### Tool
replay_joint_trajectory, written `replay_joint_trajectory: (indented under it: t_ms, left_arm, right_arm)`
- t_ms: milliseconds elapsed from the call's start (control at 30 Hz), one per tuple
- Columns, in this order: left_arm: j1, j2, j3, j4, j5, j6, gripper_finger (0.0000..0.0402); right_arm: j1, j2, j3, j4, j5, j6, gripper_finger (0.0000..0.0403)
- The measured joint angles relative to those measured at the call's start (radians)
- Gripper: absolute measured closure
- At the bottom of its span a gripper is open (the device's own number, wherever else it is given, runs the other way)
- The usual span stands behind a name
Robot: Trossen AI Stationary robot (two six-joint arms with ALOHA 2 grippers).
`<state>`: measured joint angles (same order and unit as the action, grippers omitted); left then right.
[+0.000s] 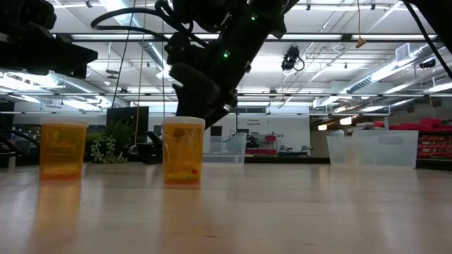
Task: Pick and place medicine bottles into bin by pill shape (circle, oval)
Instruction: Put the middle big orange pill bottle into the left transparent bin
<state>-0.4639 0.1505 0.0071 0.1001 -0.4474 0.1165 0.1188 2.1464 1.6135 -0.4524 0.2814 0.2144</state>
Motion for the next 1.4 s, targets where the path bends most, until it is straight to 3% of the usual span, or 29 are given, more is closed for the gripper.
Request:
replay_joint_trajectory:
  t_ms: [600,900,1033,1400]
  left_arm:
    - [0.0,0.0,0.0,0.0,0.0,0.0,0.037]
    - [0.0,0.0,0.0,0.0,0.0,0.0,0.0374]
    - [0.0,0.0,0.0,0.0,0.0,0.0,0.0368]
    - [0.0,0.011,0.0,0.008,-0.001,0.0,0.0376]
  right_arm:
    - [-0.019,0.0,0.0,-0.003,-0.007,0.006,0.0165]
    - [-0.019,-0.006,0.003,-0.045,0.007,0.014,0.0163]
    - [-0.024,-0.018,0.035,-0.145,0.011,0.007,0.0163]
    - [-0.05,-0.133,0.046,-0.187,0.137,-0.079,0.0163]
